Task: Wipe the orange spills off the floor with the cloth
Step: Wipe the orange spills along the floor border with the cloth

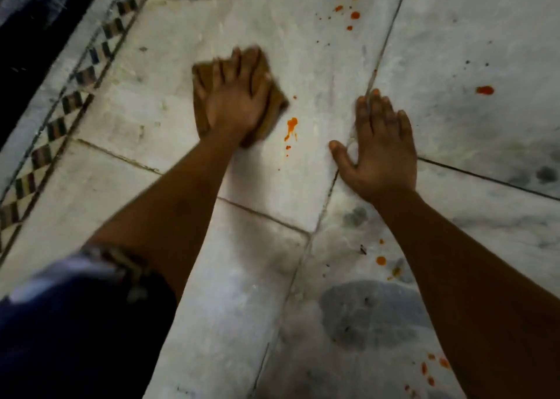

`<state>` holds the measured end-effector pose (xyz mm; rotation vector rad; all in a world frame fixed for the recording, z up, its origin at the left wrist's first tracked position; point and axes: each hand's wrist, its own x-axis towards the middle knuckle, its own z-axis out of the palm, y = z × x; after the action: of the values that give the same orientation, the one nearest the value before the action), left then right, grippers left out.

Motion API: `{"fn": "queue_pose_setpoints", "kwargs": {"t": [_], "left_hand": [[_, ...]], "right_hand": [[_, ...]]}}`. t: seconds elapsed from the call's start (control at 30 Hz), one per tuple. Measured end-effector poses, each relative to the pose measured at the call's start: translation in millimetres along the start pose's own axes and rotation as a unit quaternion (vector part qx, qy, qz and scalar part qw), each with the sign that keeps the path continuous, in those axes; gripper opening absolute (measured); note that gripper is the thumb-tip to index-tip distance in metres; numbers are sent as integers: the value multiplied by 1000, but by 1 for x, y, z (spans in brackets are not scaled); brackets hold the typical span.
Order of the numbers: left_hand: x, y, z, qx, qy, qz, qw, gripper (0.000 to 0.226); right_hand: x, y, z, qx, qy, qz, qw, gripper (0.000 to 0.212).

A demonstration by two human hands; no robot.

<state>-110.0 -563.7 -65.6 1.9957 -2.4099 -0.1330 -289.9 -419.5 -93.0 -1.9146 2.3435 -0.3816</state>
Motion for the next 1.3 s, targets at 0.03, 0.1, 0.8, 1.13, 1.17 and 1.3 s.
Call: {"fn": "queue_pose_setpoints", "kwargs": {"t": [0.03,0.1,0.8,1.13,1.17,1.3], "left_hand": [[17,9,-2,-19,-3,4,1000,51],[32,31,-4,-64,-17,30,997,48],[-46,37,10,9,4,171,985,61],[6,15,1,-14,0,28,1000,53],[14,28,2,-22,-5,6,1000,54],[-41,46,9,8,-4,140,990,58]], "right_hand": [[-1,-2,0,4,1,-1,1000,79],[0,0,-2,9,12,2,1000,77],[0,-2,-4,15,3,4,1000,73],[1,-1,-2,12,6,3,1000,74],[0,0,-2,10,5,3,1000,74],[0,-3,-7,15,-4,2,1000,75]]}}
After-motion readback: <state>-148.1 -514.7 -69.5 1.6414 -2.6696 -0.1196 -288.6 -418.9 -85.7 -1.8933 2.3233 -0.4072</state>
